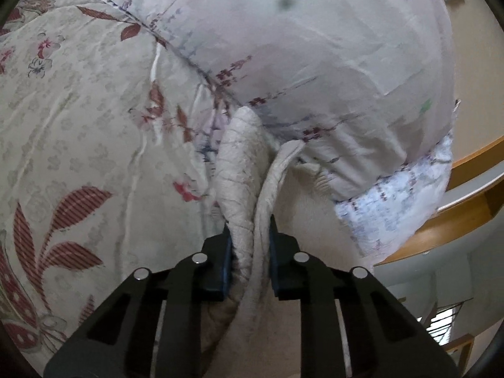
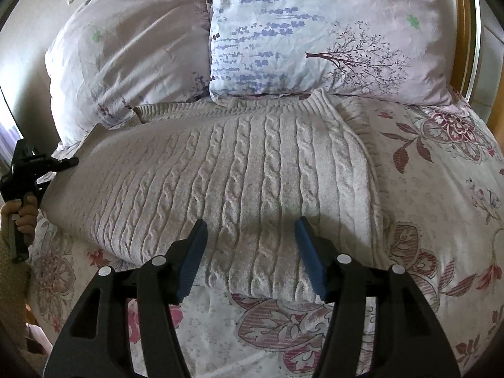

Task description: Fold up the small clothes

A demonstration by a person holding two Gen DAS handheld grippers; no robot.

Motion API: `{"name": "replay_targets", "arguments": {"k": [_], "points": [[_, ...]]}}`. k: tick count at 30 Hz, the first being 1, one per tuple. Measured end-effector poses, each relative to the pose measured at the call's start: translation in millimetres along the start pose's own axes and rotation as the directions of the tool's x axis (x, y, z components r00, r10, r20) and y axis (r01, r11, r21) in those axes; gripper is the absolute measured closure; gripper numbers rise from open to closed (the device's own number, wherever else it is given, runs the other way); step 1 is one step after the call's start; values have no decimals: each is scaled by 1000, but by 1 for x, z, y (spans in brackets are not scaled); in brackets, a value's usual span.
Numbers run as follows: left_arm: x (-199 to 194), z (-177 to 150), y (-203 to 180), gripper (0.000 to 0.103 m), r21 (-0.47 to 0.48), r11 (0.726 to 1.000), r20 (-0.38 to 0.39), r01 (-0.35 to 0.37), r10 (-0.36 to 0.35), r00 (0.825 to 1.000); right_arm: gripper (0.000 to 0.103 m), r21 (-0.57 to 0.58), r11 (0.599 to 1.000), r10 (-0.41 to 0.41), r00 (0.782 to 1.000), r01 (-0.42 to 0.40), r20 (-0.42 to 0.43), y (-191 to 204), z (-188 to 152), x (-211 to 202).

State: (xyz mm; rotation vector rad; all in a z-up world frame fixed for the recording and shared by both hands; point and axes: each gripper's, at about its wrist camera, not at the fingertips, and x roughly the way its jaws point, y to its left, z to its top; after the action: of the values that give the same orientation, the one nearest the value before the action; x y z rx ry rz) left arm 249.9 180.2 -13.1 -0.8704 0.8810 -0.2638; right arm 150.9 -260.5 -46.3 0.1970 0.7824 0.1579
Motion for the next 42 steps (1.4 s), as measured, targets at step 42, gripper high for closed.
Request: {"name": "replay_targets", "arguments": {"k": [42], "points": [[120,-105,-182,83,123,963,-211,239,-210,955,43,24,1000,11,996,-13,89,-15,2,-30]]}}
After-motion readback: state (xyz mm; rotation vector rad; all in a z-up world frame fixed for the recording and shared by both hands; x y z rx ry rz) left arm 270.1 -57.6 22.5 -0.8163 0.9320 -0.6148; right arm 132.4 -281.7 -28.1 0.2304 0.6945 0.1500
